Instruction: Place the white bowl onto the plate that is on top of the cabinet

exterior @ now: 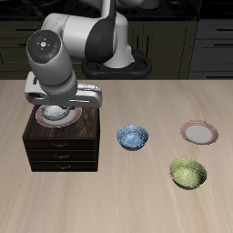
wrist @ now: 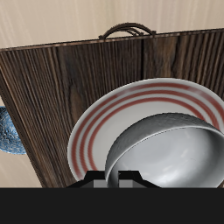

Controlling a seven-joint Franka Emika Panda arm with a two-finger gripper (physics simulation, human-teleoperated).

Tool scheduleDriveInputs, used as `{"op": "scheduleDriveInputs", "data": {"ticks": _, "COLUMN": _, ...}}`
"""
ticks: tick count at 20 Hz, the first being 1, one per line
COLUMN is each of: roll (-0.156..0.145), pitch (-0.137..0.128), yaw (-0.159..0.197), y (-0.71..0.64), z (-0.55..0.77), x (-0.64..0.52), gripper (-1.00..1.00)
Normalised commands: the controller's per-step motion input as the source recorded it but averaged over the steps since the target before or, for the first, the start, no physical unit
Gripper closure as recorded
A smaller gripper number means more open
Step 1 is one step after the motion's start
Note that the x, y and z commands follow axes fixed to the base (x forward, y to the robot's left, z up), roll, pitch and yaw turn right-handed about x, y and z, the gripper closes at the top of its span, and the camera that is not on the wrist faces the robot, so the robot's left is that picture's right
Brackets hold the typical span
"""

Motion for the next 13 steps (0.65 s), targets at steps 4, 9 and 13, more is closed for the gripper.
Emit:
{"op": "scheduleDriveInputs", "data": {"ticks": 4, "roll": 0.047, "pitch": 0.030, "yaw": 0.007, "y": 0.25, "z": 0.10, "x": -0.32, "gripper": -1.00}}
{"op": "scheduleDriveInputs", "data": {"ticks": 9, "roll": -0.021, "pitch": -0.029, "yaw": -0.004, "y": 0.02, "z": 0.26, "x": -0.12, "gripper": -1.00}}
{"op": "scheduleDriveInputs", "data": {"ticks": 13, "roll": 0.003, "pitch": -0.059, "yaw": 0.017, "y": 0.08, "z": 0.32, "x": -0.10, "gripper": -1.00}}
